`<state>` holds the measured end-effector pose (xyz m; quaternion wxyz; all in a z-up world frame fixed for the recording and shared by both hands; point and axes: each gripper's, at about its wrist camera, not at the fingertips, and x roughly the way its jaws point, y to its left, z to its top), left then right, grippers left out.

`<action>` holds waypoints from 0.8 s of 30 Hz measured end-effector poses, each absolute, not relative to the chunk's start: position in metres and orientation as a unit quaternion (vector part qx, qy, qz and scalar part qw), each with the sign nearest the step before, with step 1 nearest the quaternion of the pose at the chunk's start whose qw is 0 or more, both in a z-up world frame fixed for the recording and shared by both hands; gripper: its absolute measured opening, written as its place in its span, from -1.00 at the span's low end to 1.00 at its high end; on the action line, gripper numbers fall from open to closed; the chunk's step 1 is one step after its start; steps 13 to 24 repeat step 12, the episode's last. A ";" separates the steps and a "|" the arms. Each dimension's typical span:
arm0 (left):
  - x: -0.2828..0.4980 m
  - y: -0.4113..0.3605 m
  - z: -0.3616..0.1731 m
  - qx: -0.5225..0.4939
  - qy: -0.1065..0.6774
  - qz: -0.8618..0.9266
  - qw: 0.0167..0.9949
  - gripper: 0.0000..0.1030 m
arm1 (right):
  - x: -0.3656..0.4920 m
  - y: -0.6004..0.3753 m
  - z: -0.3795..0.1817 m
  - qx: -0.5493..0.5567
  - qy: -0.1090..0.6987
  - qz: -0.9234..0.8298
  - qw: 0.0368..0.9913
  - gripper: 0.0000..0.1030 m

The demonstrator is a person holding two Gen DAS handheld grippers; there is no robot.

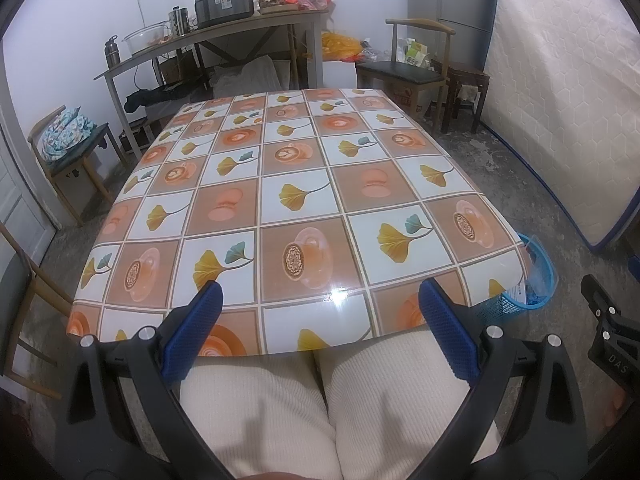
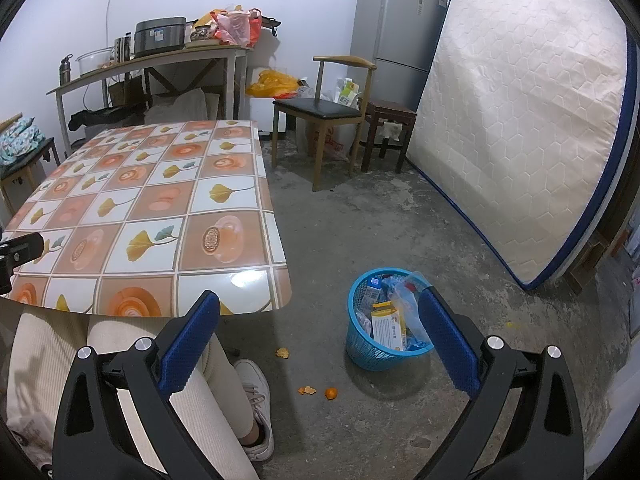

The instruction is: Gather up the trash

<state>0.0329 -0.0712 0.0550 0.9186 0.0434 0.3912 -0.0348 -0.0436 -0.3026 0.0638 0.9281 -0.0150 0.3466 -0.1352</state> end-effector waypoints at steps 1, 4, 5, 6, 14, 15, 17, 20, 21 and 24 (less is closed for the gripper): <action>0.033 -0.071 0.055 0.043 0.391 -0.035 0.919 0.83 | -0.044 -0.303 0.063 -0.014 0.347 -0.135 0.928 0.87; 0.033 -0.072 0.055 0.043 0.392 -0.035 0.918 0.83 | -0.044 -0.303 0.063 -0.015 0.347 -0.136 0.928 0.87; 0.033 -0.071 0.055 0.044 0.392 -0.036 0.918 0.83 | -0.044 -0.303 0.063 -0.014 0.347 -0.135 0.928 0.87; 0.033 -0.071 0.054 0.044 0.392 -0.037 0.918 0.83 | -0.044 -0.303 0.063 -0.015 0.347 -0.135 0.928 0.87; 0.032 -0.071 0.053 0.046 0.392 -0.039 0.918 0.83 | -0.044 -0.303 0.063 -0.014 0.347 -0.136 0.928 0.87; 0.032 -0.071 0.053 0.046 0.392 -0.039 0.918 0.83 | -0.044 -0.303 0.063 -0.014 0.347 -0.136 0.928 0.87; 0.032 -0.071 0.053 0.046 0.392 -0.039 0.918 0.83 | -0.044 -0.303 0.063 -0.014 0.347 -0.136 0.928 0.87; 0.032 -0.071 0.053 0.046 0.392 -0.039 0.918 0.83 | -0.044 -0.303 0.063 -0.014 0.347 -0.136 0.928 0.87; 0.032 -0.071 0.053 0.046 0.392 -0.039 0.918 0.83 | -0.044 -0.303 0.063 -0.014 0.347 -0.136 0.928 0.87; 0.032 -0.071 0.053 0.046 0.392 -0.039 0.918 0.83 | -0.044 -0.303 0.063 -0.014 0.347 -0.136 0.928 0.87</action>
